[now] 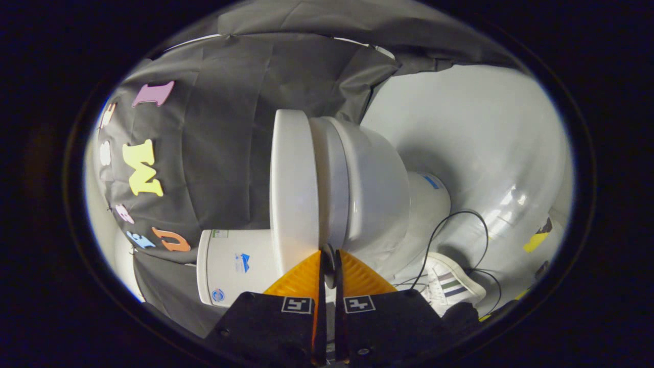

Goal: Open the toilet lid.

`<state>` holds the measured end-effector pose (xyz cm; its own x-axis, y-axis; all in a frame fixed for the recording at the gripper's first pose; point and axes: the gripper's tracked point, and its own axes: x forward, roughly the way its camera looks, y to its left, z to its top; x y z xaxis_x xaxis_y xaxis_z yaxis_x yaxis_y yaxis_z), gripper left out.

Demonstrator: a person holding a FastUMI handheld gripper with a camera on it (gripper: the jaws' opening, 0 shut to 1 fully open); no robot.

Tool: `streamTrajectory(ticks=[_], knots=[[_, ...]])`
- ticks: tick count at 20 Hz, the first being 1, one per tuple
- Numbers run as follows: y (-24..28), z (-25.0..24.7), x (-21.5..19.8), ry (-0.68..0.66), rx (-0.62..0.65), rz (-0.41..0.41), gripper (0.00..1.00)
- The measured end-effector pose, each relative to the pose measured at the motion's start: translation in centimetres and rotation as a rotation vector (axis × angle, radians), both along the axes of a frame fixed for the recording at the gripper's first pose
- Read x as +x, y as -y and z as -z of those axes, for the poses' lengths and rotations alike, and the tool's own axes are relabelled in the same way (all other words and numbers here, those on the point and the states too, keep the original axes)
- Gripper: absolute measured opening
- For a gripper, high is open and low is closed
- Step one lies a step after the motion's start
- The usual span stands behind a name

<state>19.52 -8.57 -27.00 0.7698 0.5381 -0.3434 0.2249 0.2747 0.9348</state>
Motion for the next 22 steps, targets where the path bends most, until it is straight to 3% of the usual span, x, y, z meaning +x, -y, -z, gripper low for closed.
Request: streamTrajectory(ticks=[3,9,14,22], knots=[[-0.1,-0.3,-0.1,0.015,0.032,0.0,0.05],[-0.4,-1.2,0.0,0.003,-0.073,0.002,0.04],[-0.1,-2.7,0.1,0.024,-0.071,0.021,0.04],[-0.6,-5.7,-0.1,0.067,-0.173,0.007,0.04]])
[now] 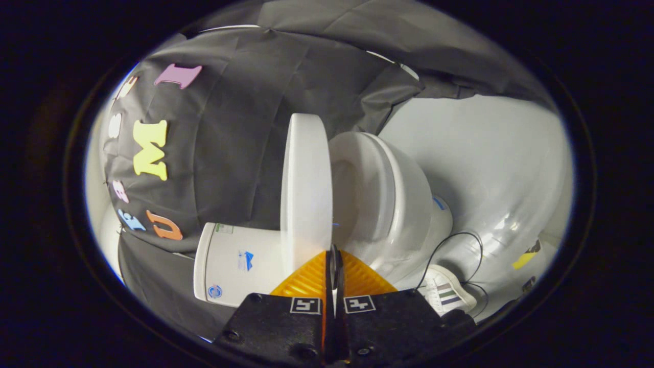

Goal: Open the toilet lid.

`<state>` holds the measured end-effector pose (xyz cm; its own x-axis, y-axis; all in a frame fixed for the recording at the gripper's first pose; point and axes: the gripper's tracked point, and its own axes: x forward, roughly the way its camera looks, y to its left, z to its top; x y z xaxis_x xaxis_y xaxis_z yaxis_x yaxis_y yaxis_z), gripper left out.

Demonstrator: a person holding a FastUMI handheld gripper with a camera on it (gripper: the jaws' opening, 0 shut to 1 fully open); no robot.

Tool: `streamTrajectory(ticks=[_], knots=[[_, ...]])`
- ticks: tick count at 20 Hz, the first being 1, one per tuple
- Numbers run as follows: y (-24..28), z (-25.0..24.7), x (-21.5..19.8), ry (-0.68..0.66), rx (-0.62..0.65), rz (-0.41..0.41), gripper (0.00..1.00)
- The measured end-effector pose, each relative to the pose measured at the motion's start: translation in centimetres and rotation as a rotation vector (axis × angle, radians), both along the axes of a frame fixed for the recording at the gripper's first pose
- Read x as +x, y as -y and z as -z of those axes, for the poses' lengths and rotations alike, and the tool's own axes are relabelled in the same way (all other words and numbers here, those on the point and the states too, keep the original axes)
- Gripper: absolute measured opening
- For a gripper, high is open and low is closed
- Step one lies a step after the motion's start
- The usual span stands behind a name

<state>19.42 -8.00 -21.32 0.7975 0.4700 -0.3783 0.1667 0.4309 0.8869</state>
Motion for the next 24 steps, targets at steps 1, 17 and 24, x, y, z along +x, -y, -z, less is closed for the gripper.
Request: streamTrajectory(ticks=[1,17,24], knots=[[-0.1,-0.4,-0.1,0.007,-0.021,-0.003,0.04],[-3.7,-9.1,-0.9,0.121,-0.222,-0.003,0.04],[-5.4,-11.8,-1.2,0.16,-0.321,0.003,0.04]])
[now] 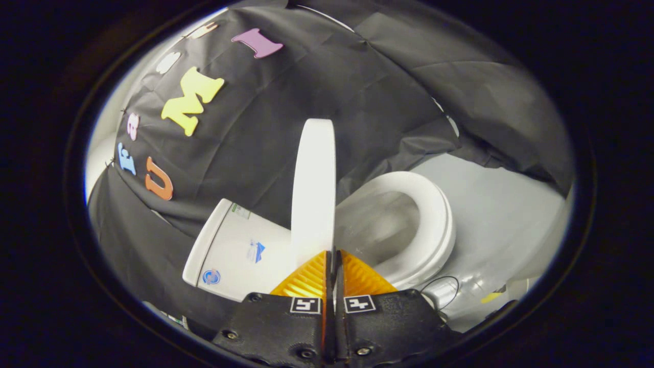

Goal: Open the toilet lid.

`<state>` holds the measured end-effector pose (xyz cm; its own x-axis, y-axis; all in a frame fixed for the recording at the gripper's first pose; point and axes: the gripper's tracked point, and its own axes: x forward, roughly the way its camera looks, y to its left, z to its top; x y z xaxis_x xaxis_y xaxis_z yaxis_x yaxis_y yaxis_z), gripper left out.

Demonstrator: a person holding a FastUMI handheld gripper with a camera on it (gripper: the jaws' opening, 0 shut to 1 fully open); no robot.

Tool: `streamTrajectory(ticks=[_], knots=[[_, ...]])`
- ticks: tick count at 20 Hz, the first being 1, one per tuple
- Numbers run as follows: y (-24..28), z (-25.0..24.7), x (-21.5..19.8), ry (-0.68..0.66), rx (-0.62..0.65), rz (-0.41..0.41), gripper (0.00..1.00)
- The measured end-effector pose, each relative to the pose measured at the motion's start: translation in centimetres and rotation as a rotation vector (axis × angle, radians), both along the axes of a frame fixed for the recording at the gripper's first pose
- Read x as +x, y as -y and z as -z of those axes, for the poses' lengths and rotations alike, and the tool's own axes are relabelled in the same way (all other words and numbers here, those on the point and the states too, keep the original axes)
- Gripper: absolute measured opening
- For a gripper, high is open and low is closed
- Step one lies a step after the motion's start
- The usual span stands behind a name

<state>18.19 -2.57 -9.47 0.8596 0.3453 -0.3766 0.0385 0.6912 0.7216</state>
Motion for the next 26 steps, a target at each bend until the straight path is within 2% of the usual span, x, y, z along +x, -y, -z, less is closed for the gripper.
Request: streamTrajectory(ticks=[26], knots=[[-9.7,-7.2,-0.9,0.157,-0.395,-0.026,0.08]])
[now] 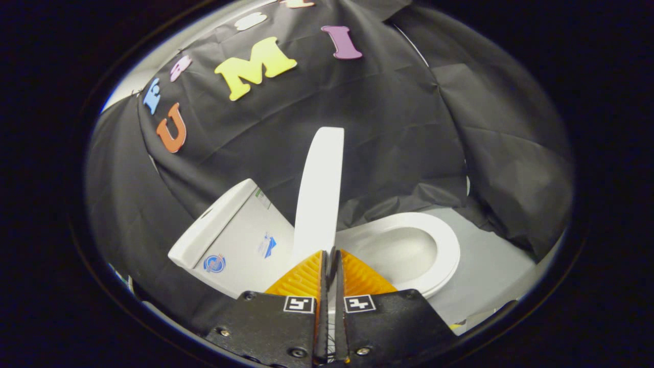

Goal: Open the toilet lid.

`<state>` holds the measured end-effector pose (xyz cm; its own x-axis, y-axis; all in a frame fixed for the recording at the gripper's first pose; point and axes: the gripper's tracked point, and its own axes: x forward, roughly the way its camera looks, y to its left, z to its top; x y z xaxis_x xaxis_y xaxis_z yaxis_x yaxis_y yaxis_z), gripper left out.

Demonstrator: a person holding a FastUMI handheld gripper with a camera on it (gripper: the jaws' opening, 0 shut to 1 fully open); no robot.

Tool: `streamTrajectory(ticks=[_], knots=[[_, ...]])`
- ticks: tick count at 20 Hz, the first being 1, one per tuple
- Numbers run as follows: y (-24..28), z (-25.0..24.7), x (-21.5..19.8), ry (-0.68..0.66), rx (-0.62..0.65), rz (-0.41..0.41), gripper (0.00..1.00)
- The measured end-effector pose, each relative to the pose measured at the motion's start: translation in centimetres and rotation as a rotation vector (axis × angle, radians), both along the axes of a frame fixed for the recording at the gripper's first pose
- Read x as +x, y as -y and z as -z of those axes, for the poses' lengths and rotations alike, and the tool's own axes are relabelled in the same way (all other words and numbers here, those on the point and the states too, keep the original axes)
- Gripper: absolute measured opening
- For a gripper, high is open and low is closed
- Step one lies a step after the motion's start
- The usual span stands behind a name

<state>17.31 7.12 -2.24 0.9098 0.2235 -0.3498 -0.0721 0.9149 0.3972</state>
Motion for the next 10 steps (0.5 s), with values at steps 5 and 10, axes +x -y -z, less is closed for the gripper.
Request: streamTrajectory(ticks=[5,10], knots=[[-2.2,-0.9,-0.1,0.026,-0.085,-0.003,0.09],[-4.7,-1.9,-0.4,0.052,-0.189,-0.006,0.09]])
